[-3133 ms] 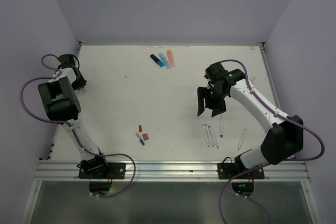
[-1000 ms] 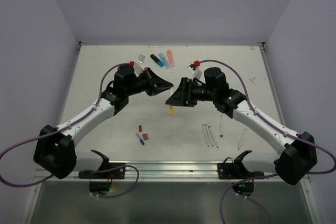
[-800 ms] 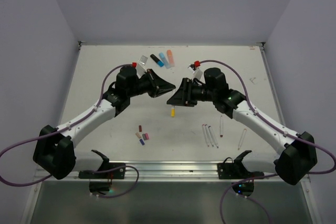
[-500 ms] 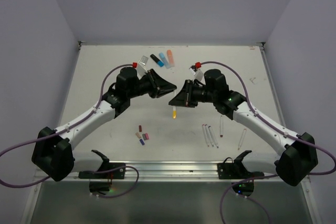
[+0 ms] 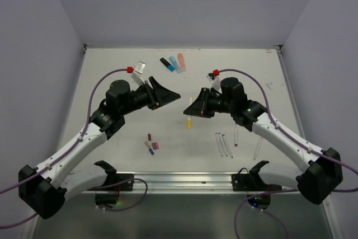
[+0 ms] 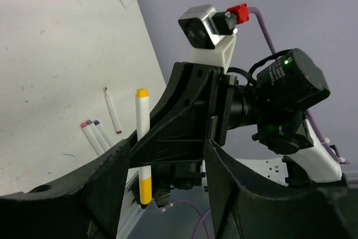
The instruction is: Open the pen caps
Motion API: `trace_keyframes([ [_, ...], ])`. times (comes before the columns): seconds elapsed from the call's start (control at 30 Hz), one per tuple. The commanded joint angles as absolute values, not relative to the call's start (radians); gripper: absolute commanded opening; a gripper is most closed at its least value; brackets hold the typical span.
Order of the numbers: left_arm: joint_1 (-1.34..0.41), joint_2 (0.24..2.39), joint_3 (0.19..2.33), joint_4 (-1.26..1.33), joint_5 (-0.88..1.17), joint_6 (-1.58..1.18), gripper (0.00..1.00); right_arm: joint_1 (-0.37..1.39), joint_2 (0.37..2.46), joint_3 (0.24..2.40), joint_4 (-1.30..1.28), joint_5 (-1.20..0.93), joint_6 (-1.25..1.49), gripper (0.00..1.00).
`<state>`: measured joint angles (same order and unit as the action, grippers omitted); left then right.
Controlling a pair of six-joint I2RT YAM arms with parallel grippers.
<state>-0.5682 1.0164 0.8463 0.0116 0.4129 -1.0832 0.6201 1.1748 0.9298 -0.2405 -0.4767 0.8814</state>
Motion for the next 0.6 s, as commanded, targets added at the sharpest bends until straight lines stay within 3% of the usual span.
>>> trace_keyframes([
  [0.0,-0.600,1.028,0.793,0.046,0.475,-1.031,0.57,0.620,1.137,0.956,-0.238,-0.433,0.916,0.00],
  [0.57,-0.735,1.106,0.792,0.109,0.523,-1.003,0.46,0.623,1.115,0.968,-0.155,-0.433,1.054,0.00],
])
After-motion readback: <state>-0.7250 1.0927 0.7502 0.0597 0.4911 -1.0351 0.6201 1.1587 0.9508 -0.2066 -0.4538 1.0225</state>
